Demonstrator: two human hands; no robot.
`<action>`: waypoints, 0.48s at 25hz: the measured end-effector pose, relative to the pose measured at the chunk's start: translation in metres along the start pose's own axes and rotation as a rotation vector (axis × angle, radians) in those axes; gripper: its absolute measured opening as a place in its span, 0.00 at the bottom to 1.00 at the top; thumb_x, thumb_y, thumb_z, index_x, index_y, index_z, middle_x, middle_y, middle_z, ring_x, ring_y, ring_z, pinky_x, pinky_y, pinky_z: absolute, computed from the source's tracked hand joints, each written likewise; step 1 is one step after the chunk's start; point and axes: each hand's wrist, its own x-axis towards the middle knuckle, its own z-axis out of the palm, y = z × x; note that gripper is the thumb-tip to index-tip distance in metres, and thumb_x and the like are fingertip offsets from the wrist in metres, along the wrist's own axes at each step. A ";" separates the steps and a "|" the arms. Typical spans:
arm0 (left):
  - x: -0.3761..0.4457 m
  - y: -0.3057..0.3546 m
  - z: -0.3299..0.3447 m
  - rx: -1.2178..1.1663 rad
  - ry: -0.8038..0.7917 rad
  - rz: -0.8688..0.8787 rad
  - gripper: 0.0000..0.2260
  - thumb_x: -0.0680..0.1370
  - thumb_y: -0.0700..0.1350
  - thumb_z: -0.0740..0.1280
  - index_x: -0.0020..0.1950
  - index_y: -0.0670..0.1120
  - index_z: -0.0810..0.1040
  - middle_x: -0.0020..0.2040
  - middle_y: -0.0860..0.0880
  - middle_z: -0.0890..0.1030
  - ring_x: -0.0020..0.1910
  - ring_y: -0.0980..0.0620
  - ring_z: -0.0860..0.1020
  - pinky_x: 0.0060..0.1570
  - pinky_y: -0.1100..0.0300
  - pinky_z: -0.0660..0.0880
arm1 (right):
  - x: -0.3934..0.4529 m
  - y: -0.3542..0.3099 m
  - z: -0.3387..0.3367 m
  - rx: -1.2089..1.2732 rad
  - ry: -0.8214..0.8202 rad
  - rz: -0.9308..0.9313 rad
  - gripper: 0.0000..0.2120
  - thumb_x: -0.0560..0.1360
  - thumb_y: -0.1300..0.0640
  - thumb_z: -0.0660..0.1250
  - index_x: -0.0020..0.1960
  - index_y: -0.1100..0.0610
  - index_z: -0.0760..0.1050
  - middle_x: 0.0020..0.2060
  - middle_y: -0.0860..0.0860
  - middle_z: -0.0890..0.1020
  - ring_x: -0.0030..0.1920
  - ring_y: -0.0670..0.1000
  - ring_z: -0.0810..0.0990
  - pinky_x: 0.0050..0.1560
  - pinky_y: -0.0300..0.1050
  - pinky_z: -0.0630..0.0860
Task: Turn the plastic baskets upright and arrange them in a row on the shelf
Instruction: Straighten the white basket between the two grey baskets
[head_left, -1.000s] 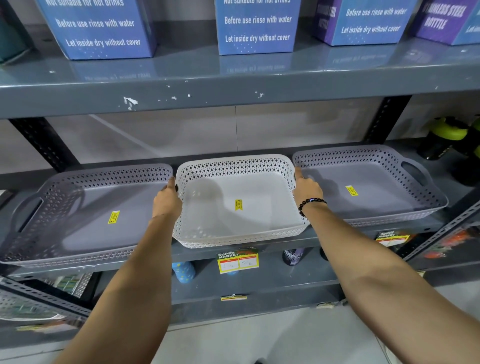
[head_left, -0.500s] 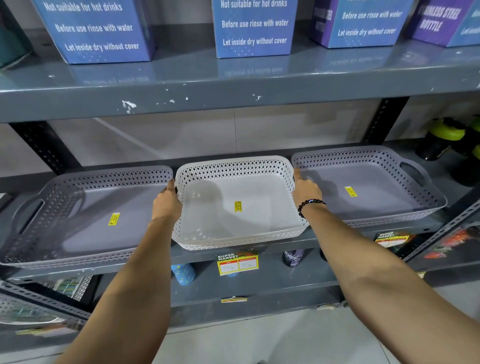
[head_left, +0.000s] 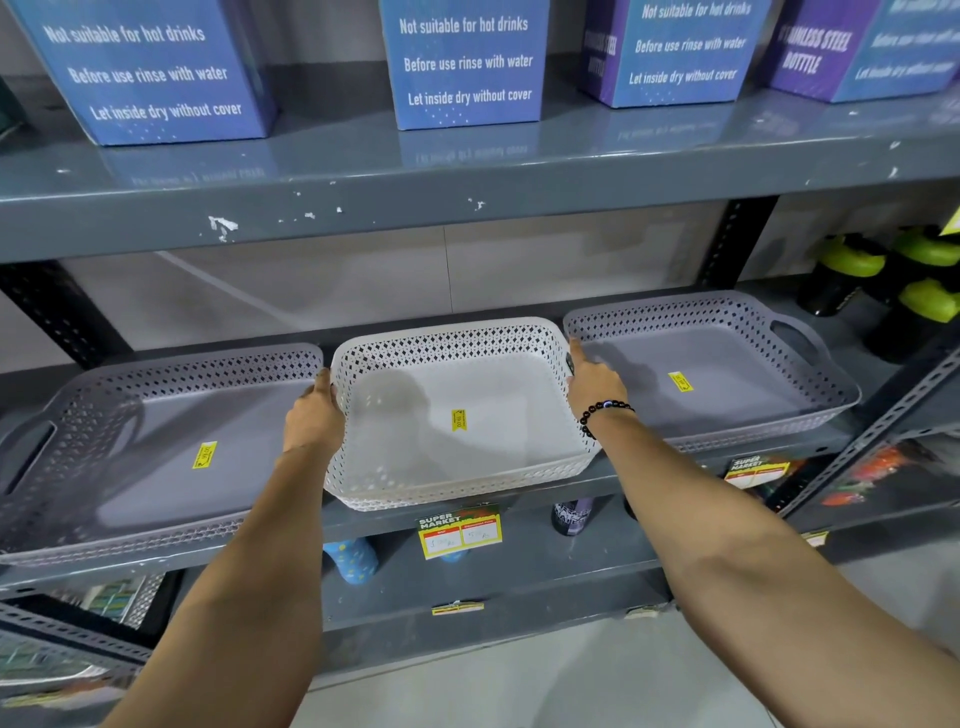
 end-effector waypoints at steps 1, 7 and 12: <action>0.000 0.000 0.000 0.003 -0.001 -0.003 0.20 0.83 0.41 0.49 0.76 0.46 0.59 0.63 0.35 0.75 0.59 0.33 0.75 0.57 0.44 0.73 | 0.000 0.000 0.000 0.006 -0.002 0.002 0.31 0.80 0.64 0.56 0.78 0.53 0.47 0.55 0.63 0.80 0.55 0.61 0.80 0.49 0.51 0.79; 0.000 0.002 0.000 0.004 0.007 -0.026 0.21 0.82 0.37 0.50 0.76 0.45 0.58 0.65 0.35 0.75 0.60 0.33 0.75 0.57 0.44 0.73 | 0.000 0.000 0.000 0.009 -0.004 0.009 0.30 0.80 0.65 0.56 0.78 0.55 0.47 0.54 0.63 0.81 0.55 0.61 0.80 0.49 0.52 0.79; 0.001 0.001 0.002 0.030 0.015 -0.011 0.22 0.81 0.35 0.51 0.76 0.44 0.59 0.63 0.34 0.76 0.58 0.33 0.76 0.55 0.44 0.74 | 0.001 -0.001 -0.001 -0.005 0.003 0.006 0.29 0.80 0.66 0.56 0.78 0.55 0.49 0.53 0.63 0.81 0.53 0.60 0.81 0.47 0.51 0.79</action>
